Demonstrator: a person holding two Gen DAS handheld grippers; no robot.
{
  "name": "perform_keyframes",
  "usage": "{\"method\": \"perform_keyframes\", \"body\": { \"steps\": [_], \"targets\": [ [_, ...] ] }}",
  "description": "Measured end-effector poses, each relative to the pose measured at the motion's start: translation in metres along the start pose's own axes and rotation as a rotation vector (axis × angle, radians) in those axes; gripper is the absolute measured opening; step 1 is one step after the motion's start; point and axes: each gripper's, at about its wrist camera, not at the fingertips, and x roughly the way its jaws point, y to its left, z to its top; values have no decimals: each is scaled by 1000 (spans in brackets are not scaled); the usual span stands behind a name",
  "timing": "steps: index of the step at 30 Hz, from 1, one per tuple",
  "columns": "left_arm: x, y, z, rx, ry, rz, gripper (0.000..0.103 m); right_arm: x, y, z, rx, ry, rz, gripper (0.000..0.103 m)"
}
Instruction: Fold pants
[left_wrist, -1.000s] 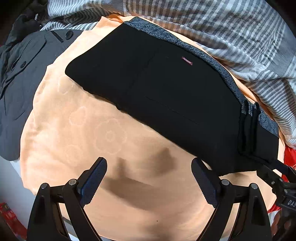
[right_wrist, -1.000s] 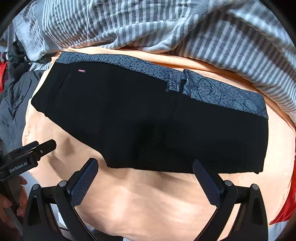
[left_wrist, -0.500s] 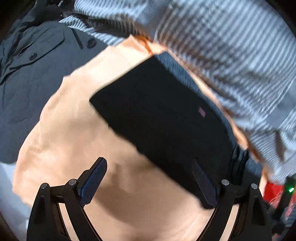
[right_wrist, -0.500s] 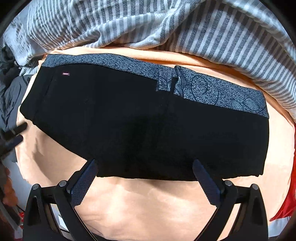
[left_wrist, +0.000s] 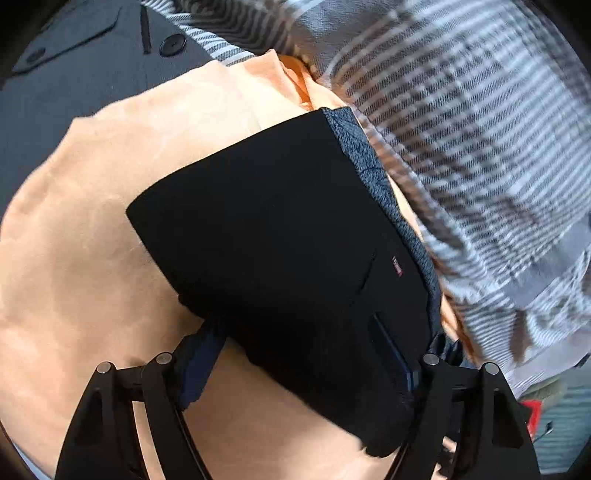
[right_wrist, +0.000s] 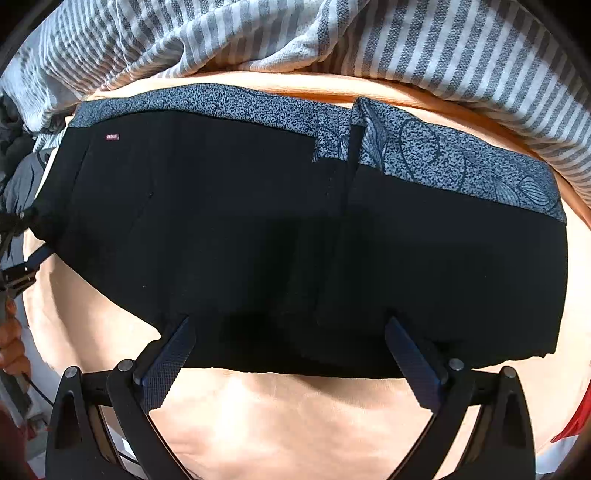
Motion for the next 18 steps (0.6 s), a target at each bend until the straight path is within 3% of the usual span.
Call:
{"method": "perform_keyframes", "body": {
  "steps": [3,9,14,16,18],
  "targets": [
    [-6,-6,-2,27,-29,-31,79,2,1,-3,-4,-3,0,102],
    [7,3,0,24,-7,-12,79,8,3,-4,-10,-5,1,102],
    [16,-14,1,38,-32,88,77,11,2,-4,-25,-3,-3,103],
    [15,-18,0,52,-47,168,48,10,3,-3,-30,0,-4,103],
    [11,-19,0,67,-54,185,32,8,4,-3,-27,3,6,102]
  ]
}}
